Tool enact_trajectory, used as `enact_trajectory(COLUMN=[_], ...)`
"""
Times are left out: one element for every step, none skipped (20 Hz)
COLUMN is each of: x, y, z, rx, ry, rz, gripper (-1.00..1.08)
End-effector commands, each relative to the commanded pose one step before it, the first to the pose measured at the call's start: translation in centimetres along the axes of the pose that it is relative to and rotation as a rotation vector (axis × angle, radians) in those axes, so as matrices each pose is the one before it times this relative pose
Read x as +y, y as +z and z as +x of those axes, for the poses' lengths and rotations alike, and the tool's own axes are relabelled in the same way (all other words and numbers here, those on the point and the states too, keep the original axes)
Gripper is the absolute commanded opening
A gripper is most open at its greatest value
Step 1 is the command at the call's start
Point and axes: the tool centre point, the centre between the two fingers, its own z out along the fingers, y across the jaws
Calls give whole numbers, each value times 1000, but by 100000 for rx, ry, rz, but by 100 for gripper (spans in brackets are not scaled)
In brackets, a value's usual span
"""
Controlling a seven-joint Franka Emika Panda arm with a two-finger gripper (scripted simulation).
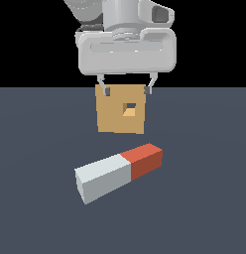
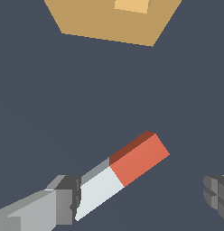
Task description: Insert the peg into the horizontal hole in a box.
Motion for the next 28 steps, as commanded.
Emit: enact_trajectory(x=[1, 0, 0, 0, 0, 0, 0, 0, 0, 0, -1, -1, -1, -2, -2, -3, -4, -5, -6, -7, -8, -9, -10, -10, -11, -12, -13, -14], y=[1, 8, 29, 49, 69, 89, 109, 128, 148, 169, 189, 209, 229, 250, 271, 292, 313, 334, 356, 377, 394, 397, 398, 400, 402, 404, 405, 407], z=[-1, 1, -35, -49, -68, -83, -106, -123, -143, -162, -182, -201, -221, -241, -261, -282, -302, -323, -344, -366, -382, -385, -386, -388, -390, -392, -393, -395], rx=[0, -4, -10, -16, -22, -29, -35, -42, -48, -54, -61, -67, -74, -80, -86, -93, -99, -105, -112, -118, -123, -123, -122, -122, -122, -121, -121, -120], ry=[0, 69, 267, 431, 601, 768, 946, 1117, 1291, 1465, 1643, 1819, 1997, 2177, 2359, 2542, 2727, 2912, 3101, 3291, 3439, 3463, 3476, 3491, 3505, 3519, 3534, 3548], rz=[0, 0, 6, 10, 14, 18, 22, 26, 30, 34, 38, 42, 46, 50, 54, 58, 63, 67, 72, 76, 80, 81, 82, 82, 83, 84, 85, 87], gripper=[100, 100, 100, 100, 100, 100, 100, 100, 100, 100, 100, 100, 100, 100, 100, 100, 100, 100, 100, 100, 100, 100, 100, 100, 100, 100, 100, 100])
